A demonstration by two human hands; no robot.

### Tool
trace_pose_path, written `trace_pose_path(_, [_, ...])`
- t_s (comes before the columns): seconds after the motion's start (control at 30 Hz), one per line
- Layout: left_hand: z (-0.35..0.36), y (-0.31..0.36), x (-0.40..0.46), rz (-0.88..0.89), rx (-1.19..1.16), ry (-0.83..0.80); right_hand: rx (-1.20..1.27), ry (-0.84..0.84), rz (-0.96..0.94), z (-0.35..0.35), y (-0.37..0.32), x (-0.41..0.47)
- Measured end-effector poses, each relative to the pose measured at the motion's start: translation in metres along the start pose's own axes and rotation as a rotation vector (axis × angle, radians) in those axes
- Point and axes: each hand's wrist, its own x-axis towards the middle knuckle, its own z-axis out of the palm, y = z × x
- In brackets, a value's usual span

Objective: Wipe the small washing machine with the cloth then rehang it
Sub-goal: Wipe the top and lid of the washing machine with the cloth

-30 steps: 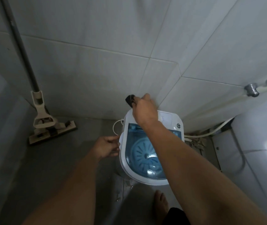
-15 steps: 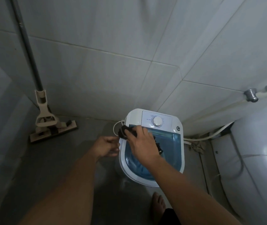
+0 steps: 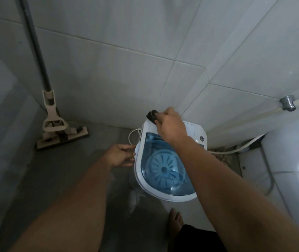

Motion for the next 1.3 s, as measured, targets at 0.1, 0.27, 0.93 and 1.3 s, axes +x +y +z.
trace_pose_path(0.1, [-0.004,-0.003,0.004,-0.006,-0.005,-0.009,-0.064,0.016,-0.074,0.025,-0.012,-0.026])
trace_pose_path(0.27, [-0.005,-0.006,0.004,-0.007,-0.022,-0.020,-0.086,-0.045,-0.221,0.030,-0.019,-0.076])
trace_pose_path(0.93, [0.000,0.000,0.003,0.005,0.108,0.045,-0.092,-0.239,-0.306,0.045,-0.012,-0.265])
trace_pose_path(1.3, [0.006,0.002,0.001,-0.011,0.091,0.055,0.394,0.323,0.225,-0.006,0.054,-0.261])
